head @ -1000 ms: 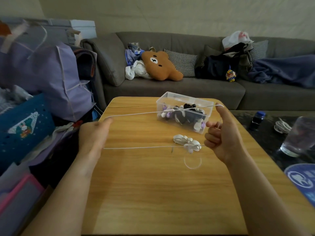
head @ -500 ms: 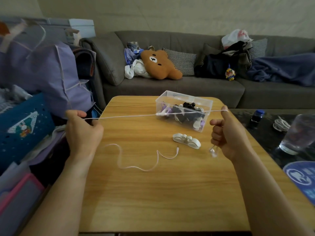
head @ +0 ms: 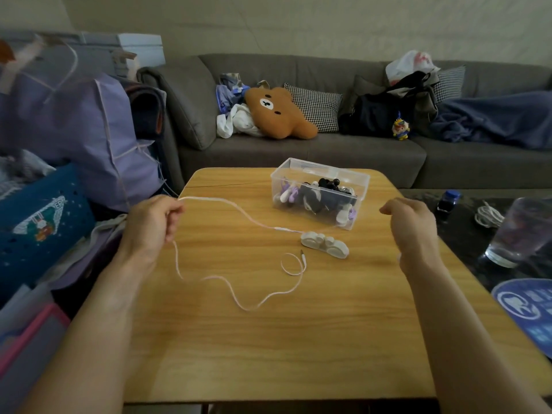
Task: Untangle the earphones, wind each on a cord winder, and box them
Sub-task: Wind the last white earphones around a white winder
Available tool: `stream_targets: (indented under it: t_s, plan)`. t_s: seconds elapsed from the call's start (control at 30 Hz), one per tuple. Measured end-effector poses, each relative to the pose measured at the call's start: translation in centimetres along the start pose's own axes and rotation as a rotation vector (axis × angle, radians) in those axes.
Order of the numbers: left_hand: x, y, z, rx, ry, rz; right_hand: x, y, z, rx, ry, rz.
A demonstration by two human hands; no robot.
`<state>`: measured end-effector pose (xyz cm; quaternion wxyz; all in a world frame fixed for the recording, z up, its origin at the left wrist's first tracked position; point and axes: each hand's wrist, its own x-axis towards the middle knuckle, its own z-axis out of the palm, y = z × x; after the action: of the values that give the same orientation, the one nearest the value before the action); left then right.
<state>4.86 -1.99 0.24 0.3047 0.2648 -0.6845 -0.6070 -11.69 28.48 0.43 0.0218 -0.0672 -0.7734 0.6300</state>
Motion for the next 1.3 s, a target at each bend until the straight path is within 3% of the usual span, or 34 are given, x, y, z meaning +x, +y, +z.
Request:
stream_targets:
  t_s: [0.07,0.13,0.17,0.23,0.3,0.37,0.47,0.57,0.7,0.83,0.93,1.0,1.03,1.13,1.17,1.3]
  plan:
    - [-1.1,0.8,0.9,0.020,-0.137,0.125,-0.6,-0.1,0.2,-0.188,0.045,-0.131]
    - [-2.5,1.5,2.2,0.096,-0.324,0.225,-2.0,-0.5,0.7,-0.237,0.012,-0.381]
    - [-3.3,1.8,3.0,0.123,-0.408,0.261,-2.9,-0.9,1.2,-0.214,-0.090,-0.503]
    - [-4.8,2.0,4.9,0.101,-0.524,0.294,-5.2,-1.7,2.3,-0.143,-0.456,-0.654]
    - [-6.0,2.2,6.4,0.082,-0.571,0.322,-7.1,-2.0,3.3,-0.132,-0.804,-0.660]
    - [-6.6,2.0,7.1,0.129,-0.590,0.360,-7.8,-1.8,3.7,-0.205,-0.923,-0.623]
    - [-6.4,1.4,6.5,0.272,-0.575,0.345,-6.8,-1.9,3.1,-0.237,-0.698,-0.663]
    - [-5.7,0.8,5.1,0.360,-0.569,0.266,-4.4,-2.6,1.1,-0.126,-0.276,-0.663]
    - [-4.8,0.5,3.6,0.254,-0.578,0.163,-0.9,-1.5,-1.2,0.006,0.131,-0.483]
    - [-4.3,-0.2,3.7,0.298,-0.481,0.191,0.7,-0.3,-2.1,-0.044,0.188,-0.333]
    - [-4.5,-0.3,4.3,0.299,-0.440,0.236,-0.5,-0.1,-0.7,-0.291,0.192,-0.412]
    - [-5.2,-0.1,5.3,0.317,-0.472,0.269,-2.8,-0.7,1.0,-0.298,0.071,-0.668]
    - [-5.6,0.1,5.9,0.326,-0.491,0.281,-4.0,-1.0,1.9,-0.279,-0.090,-0.761]
    - [-6.4,0.2,7.2,0.300,-0.529,0.309,-7.6,-1.3,4.3,-0.364,-0.721,-0.695]
    - [-6.5,0.1,7.2,0.294,-0.534,0.323,-8.1,-1.0,4.8,-0.399,-0.816,-0.654]
    - [-6.5,0.1,6.7,0.318,-0.562,0.329,-7.4,-1.5,4.1,-0.406,-0.766,-0.645]
